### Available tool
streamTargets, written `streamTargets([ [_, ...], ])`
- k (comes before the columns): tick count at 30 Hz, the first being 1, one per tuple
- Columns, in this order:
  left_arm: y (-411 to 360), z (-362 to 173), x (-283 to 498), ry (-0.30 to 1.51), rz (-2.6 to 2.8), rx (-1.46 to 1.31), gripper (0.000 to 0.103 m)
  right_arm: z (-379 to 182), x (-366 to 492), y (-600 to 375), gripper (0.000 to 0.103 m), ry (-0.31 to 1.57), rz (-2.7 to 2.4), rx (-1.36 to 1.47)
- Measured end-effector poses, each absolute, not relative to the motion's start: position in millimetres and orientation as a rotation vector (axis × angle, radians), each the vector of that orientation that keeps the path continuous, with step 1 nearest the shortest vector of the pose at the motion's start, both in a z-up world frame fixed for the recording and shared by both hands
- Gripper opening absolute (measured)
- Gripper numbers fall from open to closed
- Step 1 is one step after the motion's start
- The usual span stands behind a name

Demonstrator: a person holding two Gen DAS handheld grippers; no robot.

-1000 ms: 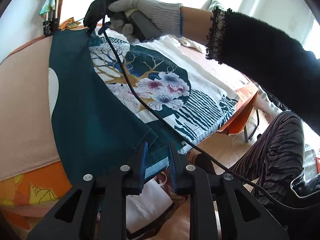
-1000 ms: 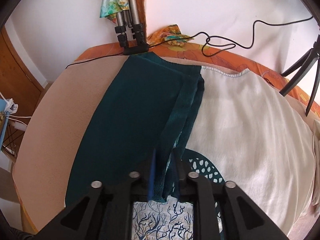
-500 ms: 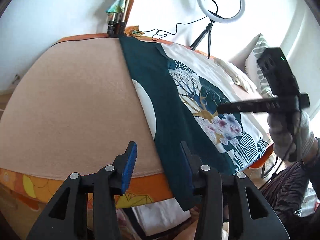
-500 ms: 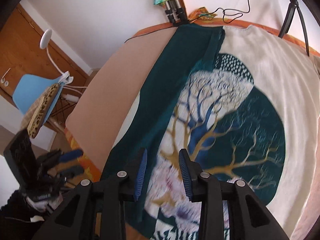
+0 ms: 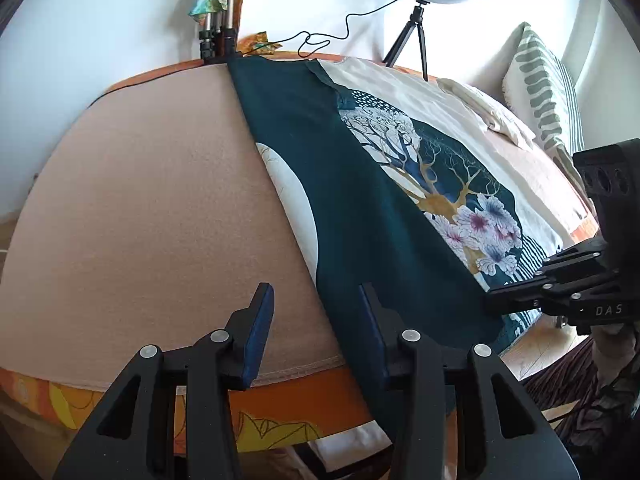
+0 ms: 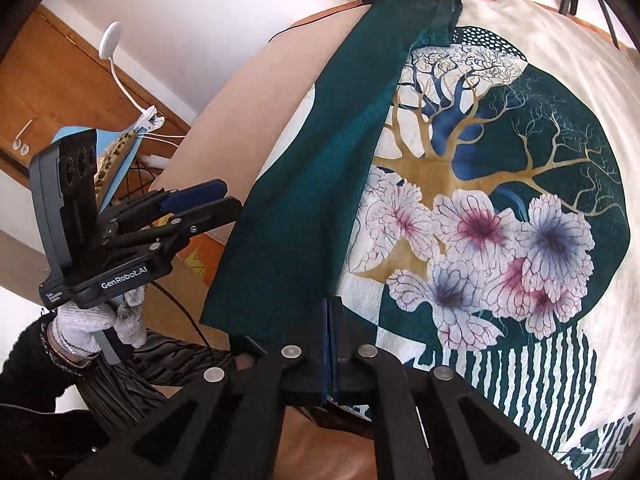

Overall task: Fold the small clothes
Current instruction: 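Open both grippers and withdraw them from the folded dark green strip, then grasp the cream side hem with the left gripper while the right gripper grasps the cream sleeve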

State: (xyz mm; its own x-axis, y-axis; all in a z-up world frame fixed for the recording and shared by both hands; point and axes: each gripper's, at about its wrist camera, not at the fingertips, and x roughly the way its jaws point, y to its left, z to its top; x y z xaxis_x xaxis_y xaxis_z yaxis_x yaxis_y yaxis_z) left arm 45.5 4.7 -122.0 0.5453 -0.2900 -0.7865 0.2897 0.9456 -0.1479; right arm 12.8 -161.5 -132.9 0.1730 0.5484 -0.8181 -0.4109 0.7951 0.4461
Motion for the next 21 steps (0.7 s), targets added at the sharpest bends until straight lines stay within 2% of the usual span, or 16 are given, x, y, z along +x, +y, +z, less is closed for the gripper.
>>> streamTargets([
  [3,5.1,-119.0,41.0,0.912,-0.334,0.02,0.041,-128.9,8.2,-172.8,0.0,1.194,0.681,0.138],
  [4,4.2,-117.3,38.9,0.901,-0.33,0.032,0.041,-125.7,8.6,-174.8,0.006,1.178,0.692,0.138],
  [6,1.3,-113.2,36.8,0.884,-0.335,0.04,0.041,-119.8,10.7,-182.0,0.025,1.18,0.691,0.151],
  [7,-1.3,-110.1,34.5,0.872,-0.337,0.045,0.041,-115.8,10.3,-190.1,0.038,1.162,0.7,0.184],
  [12,-29.7,-89.4,21.1,0.795,-0.394,0.056,0.041,-84.7,10.7,-228.2,0.038,1.044,0.626,0.223],
  [15,-57.7,-79.0,14.9,0.76,-0.461,0.047,0.041,-62.7,7.9,-255.0,0.046,0.96,0.554,0.225],
  [17,-81.5,-74.3,11.3,0.75,-0.513,0.046,0.041,-48.1,5.0,-275.5,0.057,0.903,0.504,0.221],
  [20,-121.5,-71.6,4.5,0.733,-0.594,0.077,0.042,-30.2,5.2,-305.6,0.059,0.841,0.439,0.234],
  [21,-136.5,-71.3,1.3,0.724,-0.622,0.096,0.046,-25.4,4.9,-316.4,0.06,0.823,0.424,0.247],
])
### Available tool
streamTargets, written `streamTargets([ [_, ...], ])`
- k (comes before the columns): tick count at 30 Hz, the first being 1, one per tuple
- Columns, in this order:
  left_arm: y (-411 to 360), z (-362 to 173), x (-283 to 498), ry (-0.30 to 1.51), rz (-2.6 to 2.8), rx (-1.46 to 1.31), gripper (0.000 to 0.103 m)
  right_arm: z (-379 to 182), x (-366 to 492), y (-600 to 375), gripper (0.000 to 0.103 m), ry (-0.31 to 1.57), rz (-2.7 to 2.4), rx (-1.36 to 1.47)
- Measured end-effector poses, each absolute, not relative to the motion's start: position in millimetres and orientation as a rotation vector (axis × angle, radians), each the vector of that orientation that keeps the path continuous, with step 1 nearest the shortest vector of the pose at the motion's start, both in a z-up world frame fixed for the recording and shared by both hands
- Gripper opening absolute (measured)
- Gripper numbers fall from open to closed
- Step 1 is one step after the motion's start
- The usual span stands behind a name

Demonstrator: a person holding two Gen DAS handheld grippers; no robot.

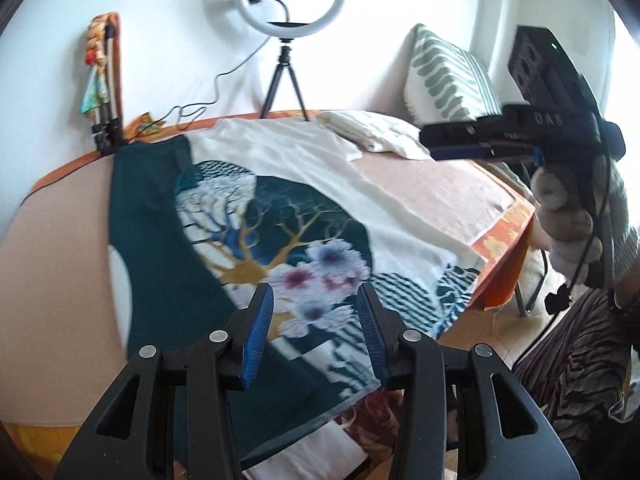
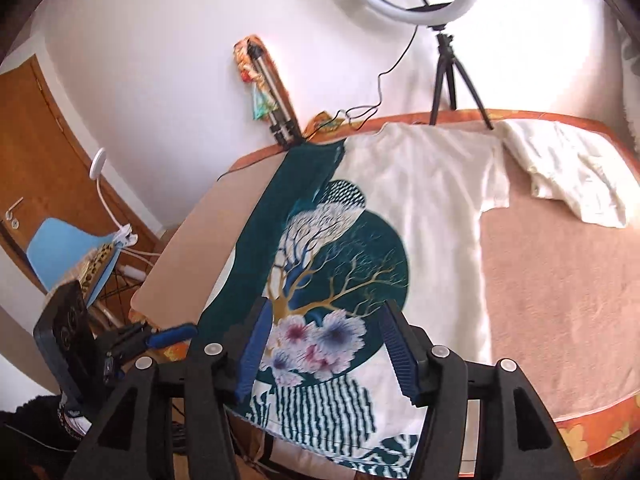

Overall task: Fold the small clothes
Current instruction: 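Grasp the cream side hem with the left gripper while the right gripper grasps the cream sleeve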

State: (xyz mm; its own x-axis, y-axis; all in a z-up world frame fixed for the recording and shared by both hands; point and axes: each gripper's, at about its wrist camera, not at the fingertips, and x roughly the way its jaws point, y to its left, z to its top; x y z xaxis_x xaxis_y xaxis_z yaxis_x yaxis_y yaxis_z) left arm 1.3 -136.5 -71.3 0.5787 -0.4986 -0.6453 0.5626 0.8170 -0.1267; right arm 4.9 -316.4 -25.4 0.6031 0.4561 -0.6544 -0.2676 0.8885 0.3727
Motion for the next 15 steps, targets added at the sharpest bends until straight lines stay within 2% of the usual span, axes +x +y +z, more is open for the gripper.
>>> streamTargets([
  [1,-149.1,-71.2,-1.5,0.716,-0.645,0.11,0.049,-20.1,7.0,-329.7,0.062,0.808,0.41,0.262],
  [5,-202.4,-72.0,-12.2,0.694,-0.749,0.165,0.05,-5.5,11.1,-376.8,0.071,0.749,0.347,0.324],
  [11,-274.7,-82.1,-17.9,0.704,-0.861,0.234,0.05,8.3,3.4,-447.2,0.072,0.659,0.288,0.458],
  [13,-296.3,-86.5,-21.4,0.689,-0.889,0.266,0.056,9.7,-0.6,-461.9,0.072,0.636,0.267,0.497],
  [15,-314.9,-92.6,-25.2,0.68,-0.902,0.317,0.058,9.9,-4.2,-477.5,0.072,0.624,0.255,0.536],
])
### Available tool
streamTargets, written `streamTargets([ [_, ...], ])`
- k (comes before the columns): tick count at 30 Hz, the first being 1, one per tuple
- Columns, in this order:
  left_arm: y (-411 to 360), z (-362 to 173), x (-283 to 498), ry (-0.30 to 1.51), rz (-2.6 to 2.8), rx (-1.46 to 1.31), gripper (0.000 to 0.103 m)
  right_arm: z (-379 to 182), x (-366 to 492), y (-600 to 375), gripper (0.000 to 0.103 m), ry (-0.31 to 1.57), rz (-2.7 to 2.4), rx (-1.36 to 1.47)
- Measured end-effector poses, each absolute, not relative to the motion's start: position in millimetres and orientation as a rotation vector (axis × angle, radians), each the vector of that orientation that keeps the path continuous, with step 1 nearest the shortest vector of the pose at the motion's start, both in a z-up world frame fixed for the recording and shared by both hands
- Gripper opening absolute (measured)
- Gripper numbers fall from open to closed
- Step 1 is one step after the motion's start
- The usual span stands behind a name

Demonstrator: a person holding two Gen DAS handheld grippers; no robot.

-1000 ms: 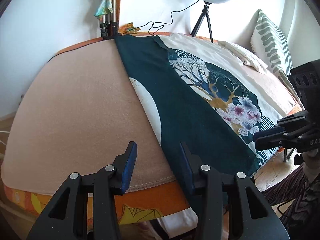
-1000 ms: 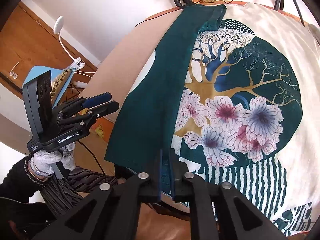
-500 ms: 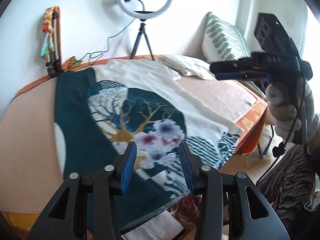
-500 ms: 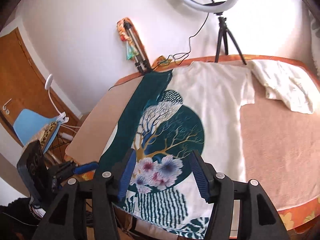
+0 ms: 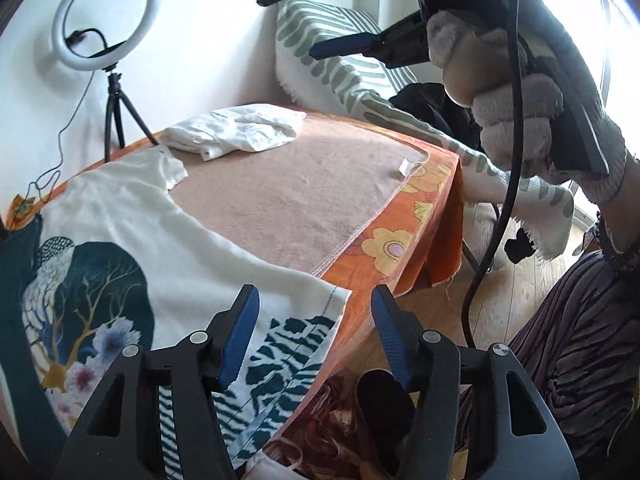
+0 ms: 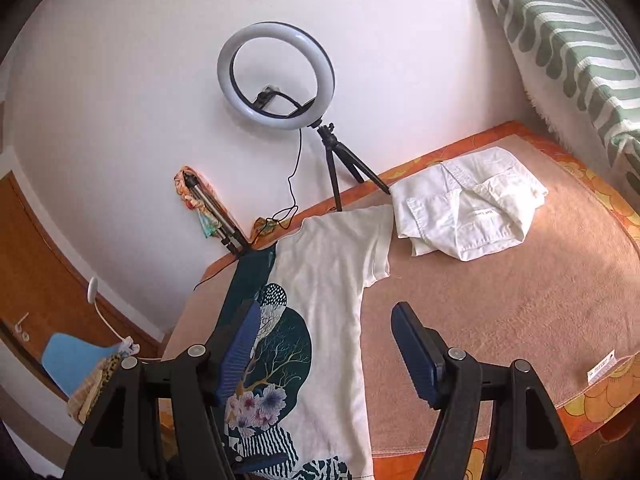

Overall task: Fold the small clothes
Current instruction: 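Grasp the cream side hem with the left gripper while the right gripper grasps the cream sleeve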

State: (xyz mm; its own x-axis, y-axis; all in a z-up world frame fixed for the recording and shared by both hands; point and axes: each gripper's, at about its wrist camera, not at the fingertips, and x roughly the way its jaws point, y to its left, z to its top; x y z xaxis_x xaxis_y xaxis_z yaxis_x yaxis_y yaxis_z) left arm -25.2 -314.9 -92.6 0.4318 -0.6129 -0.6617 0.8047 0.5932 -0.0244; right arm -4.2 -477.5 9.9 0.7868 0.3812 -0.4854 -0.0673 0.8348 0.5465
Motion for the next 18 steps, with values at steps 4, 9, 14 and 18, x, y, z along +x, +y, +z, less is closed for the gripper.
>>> streamTargets([
  [4,-345.7,-110.2,-24.3,0.719,-0.875,0.425,0.058,5.5,-9.4,-495.5,0.072,0.623,0.23,0.558],
  [9,-355.6,-125.0,-12.8,0.762,-0.815,0.456,0.058,-0.9,-12.7,-506.4,0.072,0.629,0.224,0.586],
  [14,-348.8,-133.6,-3.0,0.787,-0.819,0.412,0.043,-0.1,-11.3,-508.2,0.072,0.625,0.224,0.575],
  [18,-333.2,-126.1,18.0,0.826,-0.84,0.275,0.007,-2.3,5.1,-508.1,0.072,0.64,0.226,0.547],
])
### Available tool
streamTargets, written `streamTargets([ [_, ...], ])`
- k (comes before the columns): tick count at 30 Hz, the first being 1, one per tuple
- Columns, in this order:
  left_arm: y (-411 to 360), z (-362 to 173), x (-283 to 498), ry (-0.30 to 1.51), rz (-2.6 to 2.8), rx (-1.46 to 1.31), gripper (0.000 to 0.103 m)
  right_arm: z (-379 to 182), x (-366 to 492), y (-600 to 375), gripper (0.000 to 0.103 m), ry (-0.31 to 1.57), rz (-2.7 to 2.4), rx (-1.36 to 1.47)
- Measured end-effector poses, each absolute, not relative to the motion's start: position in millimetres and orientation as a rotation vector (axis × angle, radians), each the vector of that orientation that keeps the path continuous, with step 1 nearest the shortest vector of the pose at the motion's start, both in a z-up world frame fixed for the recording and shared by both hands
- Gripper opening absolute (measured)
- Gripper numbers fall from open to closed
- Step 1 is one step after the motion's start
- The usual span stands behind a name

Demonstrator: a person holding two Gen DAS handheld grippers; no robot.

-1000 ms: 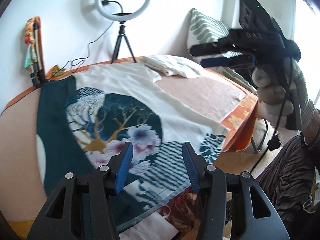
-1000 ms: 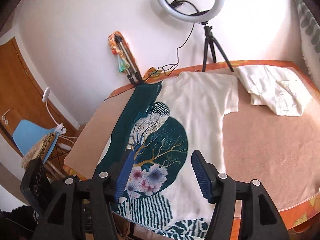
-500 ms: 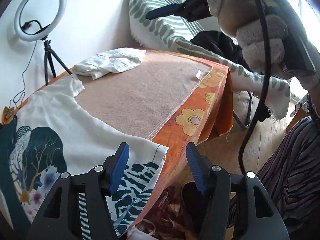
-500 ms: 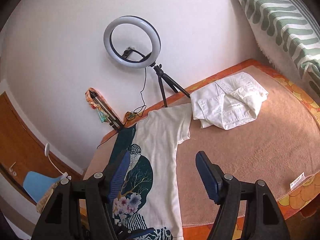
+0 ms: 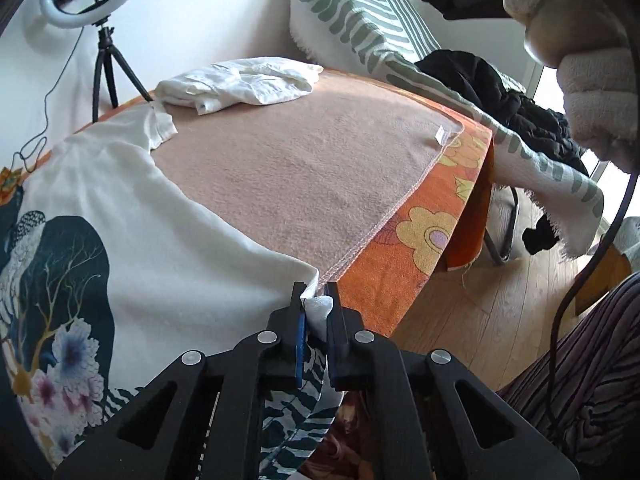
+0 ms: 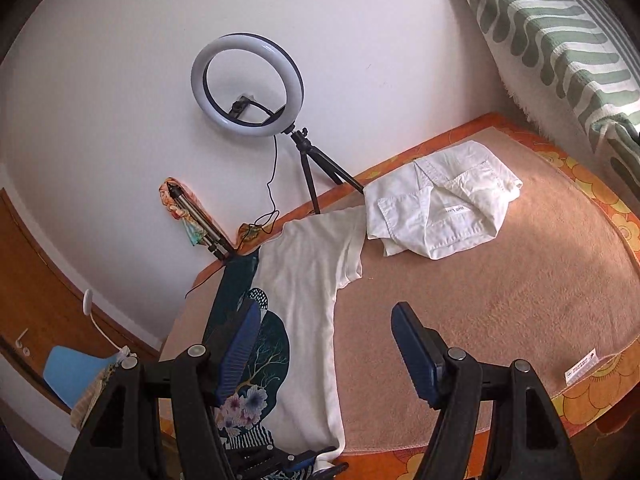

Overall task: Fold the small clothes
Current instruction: 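Grasp the cream side hem with the left gripper while the right gripper grasps the cream sleeve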

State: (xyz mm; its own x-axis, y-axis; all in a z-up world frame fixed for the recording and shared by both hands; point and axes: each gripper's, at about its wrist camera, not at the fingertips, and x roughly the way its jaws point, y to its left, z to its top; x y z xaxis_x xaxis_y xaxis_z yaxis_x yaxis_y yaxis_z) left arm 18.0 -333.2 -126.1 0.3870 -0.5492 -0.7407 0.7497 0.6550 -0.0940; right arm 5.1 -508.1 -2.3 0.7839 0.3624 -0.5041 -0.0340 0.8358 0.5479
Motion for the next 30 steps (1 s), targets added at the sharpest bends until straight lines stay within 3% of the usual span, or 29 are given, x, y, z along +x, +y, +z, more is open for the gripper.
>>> streamTargets([
  [4,-306.3,-112.5,33.1,0.826,-0.814,0.131,0.005,-14.7,48.5,-503.4,0.071,0.704,0.246,0.539],
  [11,-274.5,-102.1,35.0,0.812,-0.78,0.005,0.005,-66.9,155.0,-472.0,0.059,0.885,0.298,0.528],
  [16,-266.7,-98.7,33.4,0.792,-0.778,-0.019,0.005,-105.5,213.2,-452.3,0.057,0.99,0.262,0.586],
  [28,-257.9,-104.6,33.1,0.811,-0.834,-0.068,0.004,-129.9,281.9,-435.0,0.057,0.978,0.148,0.61],
  [30,-254.5,-105.1,34.3,0.81,-0.833,-0.081,0.004,-129.6,292.8,-433.6,0.045,0.966,0.14,0.608],
])
